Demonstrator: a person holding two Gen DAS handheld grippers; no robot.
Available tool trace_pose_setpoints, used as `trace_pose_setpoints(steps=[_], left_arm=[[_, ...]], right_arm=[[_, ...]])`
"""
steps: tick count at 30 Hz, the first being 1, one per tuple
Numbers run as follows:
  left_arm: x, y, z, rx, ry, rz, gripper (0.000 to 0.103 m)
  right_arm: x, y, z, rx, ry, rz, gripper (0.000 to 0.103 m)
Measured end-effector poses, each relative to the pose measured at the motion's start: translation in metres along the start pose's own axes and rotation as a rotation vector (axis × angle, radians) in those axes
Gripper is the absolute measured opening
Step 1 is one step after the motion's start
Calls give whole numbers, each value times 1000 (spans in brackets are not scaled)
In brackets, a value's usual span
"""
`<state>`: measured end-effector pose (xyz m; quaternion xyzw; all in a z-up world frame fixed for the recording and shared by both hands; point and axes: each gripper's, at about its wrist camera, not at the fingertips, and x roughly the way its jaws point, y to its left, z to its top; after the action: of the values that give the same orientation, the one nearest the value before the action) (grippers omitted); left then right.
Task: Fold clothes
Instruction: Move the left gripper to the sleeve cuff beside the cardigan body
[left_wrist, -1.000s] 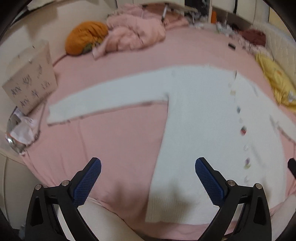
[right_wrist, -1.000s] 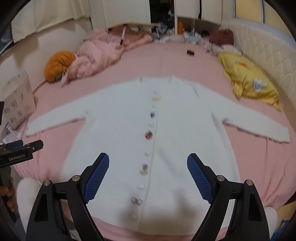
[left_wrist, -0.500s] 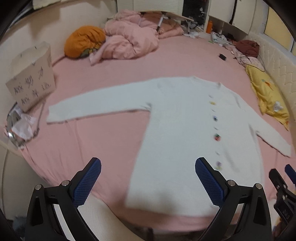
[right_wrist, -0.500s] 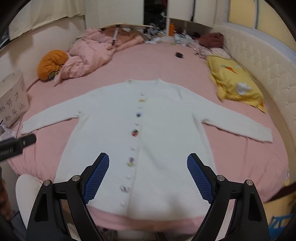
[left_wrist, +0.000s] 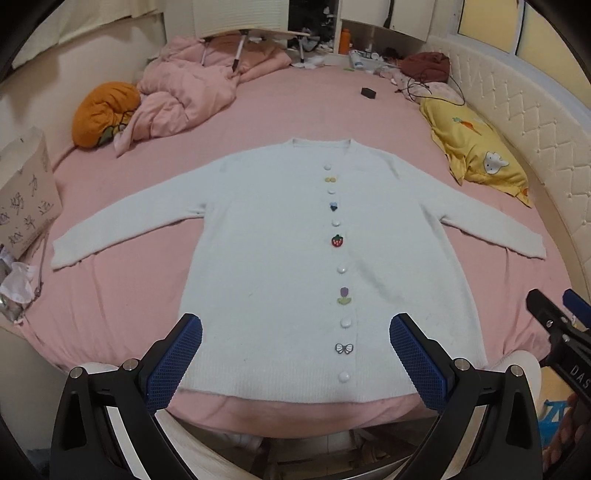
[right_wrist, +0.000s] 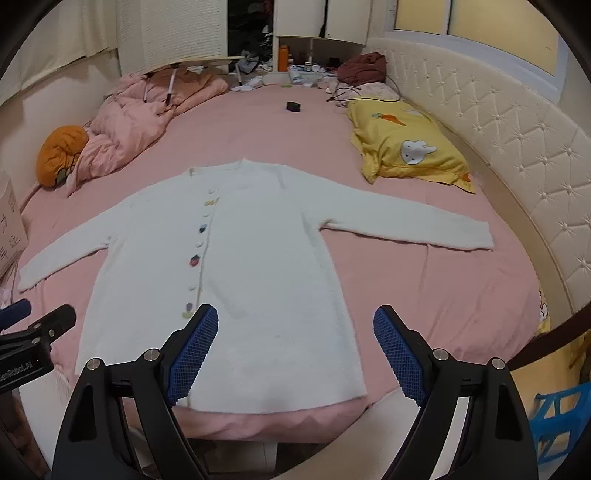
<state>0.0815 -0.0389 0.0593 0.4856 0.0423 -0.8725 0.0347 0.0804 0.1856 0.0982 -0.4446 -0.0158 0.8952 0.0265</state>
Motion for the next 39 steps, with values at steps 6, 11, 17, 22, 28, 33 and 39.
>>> trace_pose_setpoints(steps=[6, 11, 17, 22, 28, 33, 39], left_arm=[[4, -5, -1, 19, 24, 21, 102], [6, -2, -1, 14, 21, -1, 102], [13, 68, 2, -203, -48, -341, 102], [26, 188, -1, -434, -164, -357, 102], [65, 379, -6, -786, -240, -381, 102], [125, 485, -25, -976, -213, -368, 102], [191, 537, -50, -1164, -210, -404, 102]], right_arm=[[7, -12, -1, 31, 10, 28, 86], [10, -10, -1, 25, 14, 41, 86], [15, -2, 2, 11, 22, 81, 86], [16, 16, 5, -36, 29, 90, 86], [21, 40, 6, -46, 74, 118, 86], [25, 62, 6, -58, 113, 130, 86], [16, 87, 6, -100, 112, 106, 86]])
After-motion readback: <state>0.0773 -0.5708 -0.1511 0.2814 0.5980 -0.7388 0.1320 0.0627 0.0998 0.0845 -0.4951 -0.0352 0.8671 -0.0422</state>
